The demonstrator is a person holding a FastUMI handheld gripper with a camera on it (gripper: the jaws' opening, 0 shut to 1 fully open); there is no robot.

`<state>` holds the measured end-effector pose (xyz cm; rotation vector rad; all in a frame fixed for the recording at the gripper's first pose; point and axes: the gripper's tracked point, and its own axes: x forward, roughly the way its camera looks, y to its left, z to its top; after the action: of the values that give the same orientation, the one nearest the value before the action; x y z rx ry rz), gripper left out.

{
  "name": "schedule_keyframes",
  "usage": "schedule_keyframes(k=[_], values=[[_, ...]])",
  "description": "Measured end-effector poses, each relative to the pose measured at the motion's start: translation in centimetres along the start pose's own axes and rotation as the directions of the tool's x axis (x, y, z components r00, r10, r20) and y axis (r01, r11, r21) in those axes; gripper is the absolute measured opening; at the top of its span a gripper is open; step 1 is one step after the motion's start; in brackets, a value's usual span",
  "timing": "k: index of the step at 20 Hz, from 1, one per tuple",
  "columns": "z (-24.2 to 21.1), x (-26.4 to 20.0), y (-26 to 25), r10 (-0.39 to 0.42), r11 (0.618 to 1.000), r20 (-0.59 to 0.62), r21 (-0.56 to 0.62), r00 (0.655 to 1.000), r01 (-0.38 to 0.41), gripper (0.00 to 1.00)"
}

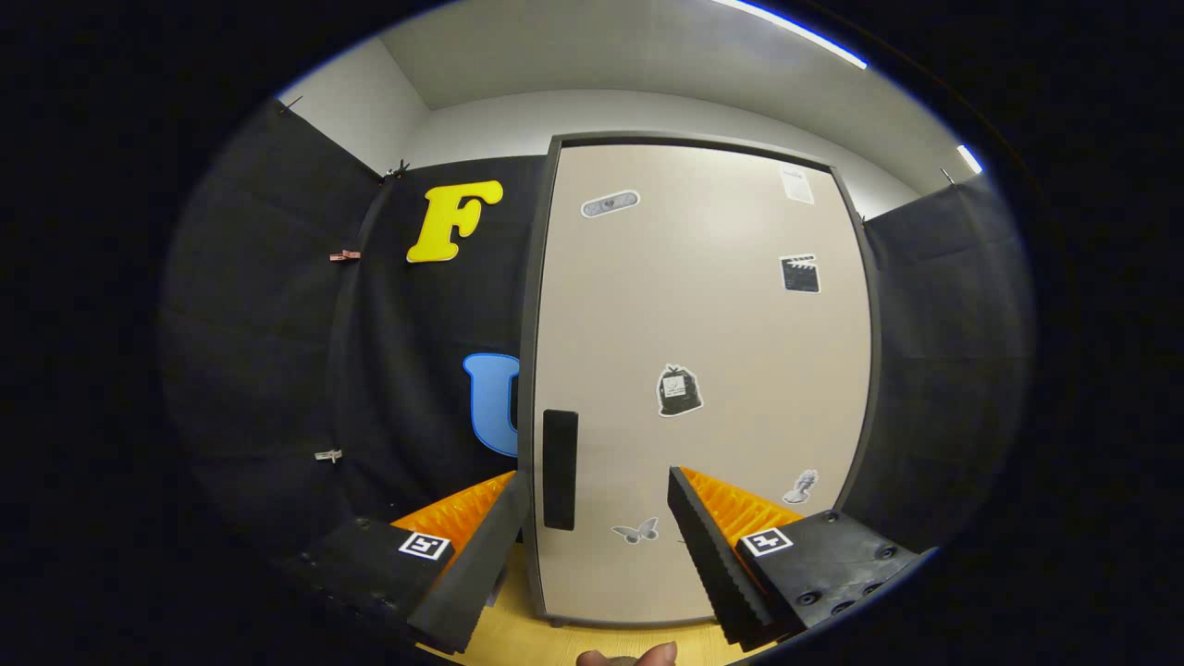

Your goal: Open the shoe cabinet door, grab the shoes and put them into the shoe cabinet, then close the shoe cabinet door.

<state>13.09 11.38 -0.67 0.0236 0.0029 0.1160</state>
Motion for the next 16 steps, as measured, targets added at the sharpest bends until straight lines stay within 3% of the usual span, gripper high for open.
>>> schedule_keyframes(k=[10, 12, 14, 15, 16], values=[[-4.3, 7.8, 1.7, -0.031, 0.999, -0.05, 0.016, 0.998, 0.032, 0.96], [-4.9, 8.6, 1.7, -0.046, 0.999, -0.058, 0.011, 0.997, 0.047, 0.89], [-5.0, 9.4, 1.9, -0.054, 0.997, -0.061, 0.045, 0.997, 0.057, 0.74], [-5.0, 9.8, 2.1, -0.056, 0.996, -0.055, 0.065, 0.997, 0.059, 0.6], [-4.9, 9.9, 2.0, -0.071, 0.994, -0.056, 0.082, 0.996, 0.075, 0.58]])
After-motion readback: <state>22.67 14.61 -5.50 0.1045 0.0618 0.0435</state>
